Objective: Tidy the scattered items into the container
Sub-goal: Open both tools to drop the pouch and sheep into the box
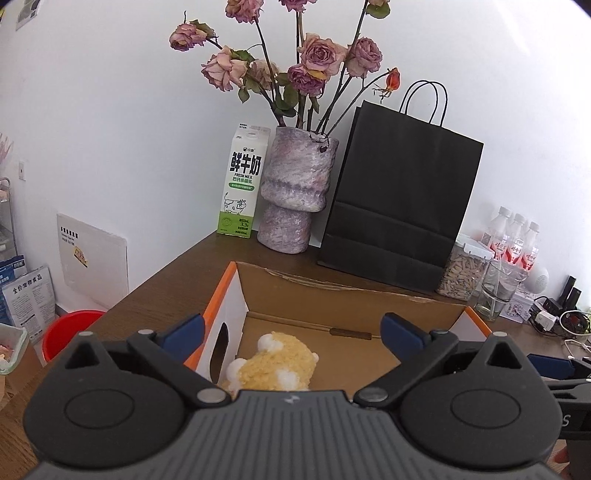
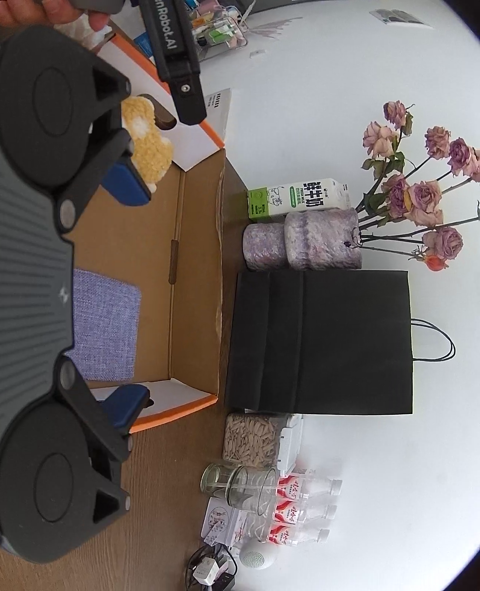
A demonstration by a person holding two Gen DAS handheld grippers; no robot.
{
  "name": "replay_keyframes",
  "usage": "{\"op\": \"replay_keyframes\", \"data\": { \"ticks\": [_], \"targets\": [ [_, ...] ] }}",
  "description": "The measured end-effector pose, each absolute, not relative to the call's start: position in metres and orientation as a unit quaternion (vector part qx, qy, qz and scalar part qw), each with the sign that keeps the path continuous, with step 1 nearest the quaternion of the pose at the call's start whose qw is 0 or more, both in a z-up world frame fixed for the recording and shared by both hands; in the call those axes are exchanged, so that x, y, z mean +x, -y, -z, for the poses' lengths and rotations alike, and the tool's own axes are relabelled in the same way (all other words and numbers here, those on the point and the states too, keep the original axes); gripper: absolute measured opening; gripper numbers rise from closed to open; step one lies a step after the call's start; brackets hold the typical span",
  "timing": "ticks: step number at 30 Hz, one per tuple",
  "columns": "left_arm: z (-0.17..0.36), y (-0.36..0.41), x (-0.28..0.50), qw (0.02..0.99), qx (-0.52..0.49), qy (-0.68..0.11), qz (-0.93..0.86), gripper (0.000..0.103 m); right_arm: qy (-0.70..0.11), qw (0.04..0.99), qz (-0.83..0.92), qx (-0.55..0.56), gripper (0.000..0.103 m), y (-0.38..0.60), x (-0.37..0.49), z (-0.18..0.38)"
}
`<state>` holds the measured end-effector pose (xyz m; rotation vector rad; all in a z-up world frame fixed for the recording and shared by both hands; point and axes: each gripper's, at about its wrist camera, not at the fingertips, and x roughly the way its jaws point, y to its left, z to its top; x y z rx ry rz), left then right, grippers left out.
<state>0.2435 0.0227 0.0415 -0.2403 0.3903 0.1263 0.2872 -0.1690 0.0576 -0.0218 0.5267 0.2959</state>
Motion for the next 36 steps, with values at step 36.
{"op": "replay_keyframes", "data": {
  "ticks": [36],
  "targets": [
    [-0.072, -0.017, 0.222, 0.979, -0.082, -0.175, -0.07, 0.103, -0.229, 0.963, -0.135, -0.041, 0.103, 0.163, 0.263, -0.084]
  ]
}}
